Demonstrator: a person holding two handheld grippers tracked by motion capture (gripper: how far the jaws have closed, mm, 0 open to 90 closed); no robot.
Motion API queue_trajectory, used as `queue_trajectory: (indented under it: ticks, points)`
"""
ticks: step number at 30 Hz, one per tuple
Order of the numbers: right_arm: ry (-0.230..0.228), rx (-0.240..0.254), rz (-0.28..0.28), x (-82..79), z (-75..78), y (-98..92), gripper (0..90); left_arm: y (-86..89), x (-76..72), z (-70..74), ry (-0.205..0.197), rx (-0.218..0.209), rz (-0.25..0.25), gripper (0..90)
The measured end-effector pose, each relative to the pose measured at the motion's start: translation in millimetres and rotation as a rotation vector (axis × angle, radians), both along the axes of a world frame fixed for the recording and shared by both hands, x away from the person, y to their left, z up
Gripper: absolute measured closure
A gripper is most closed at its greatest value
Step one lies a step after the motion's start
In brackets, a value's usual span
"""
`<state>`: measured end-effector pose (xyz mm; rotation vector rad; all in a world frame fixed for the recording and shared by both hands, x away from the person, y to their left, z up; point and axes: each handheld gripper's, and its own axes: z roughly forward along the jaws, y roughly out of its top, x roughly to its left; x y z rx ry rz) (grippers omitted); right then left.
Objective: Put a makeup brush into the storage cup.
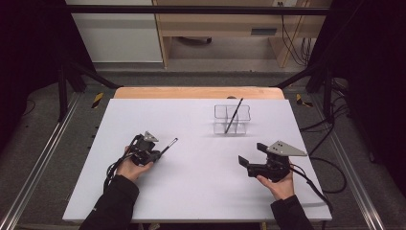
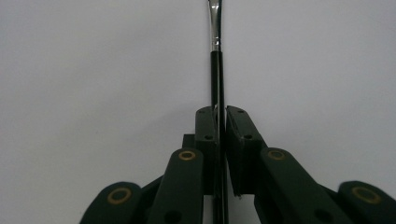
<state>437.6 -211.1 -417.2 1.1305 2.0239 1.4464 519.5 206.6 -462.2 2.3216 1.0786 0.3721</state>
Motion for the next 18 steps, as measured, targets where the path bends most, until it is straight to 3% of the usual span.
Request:
queue_trajectory:
  ticks: [10,18]
  points:
    - [0.002,-0.001,0.002,-0.1,0.0,0.0,12.3,1.3,-0.4,1.4,0.012,-0.012,-0.007,82.0]
    - [0.001,0.003,0.002,-0.3,0.7,-0.6,12.3,5.4,-2.8,11.3,-0.016,-0.033,-0.016,64.1]
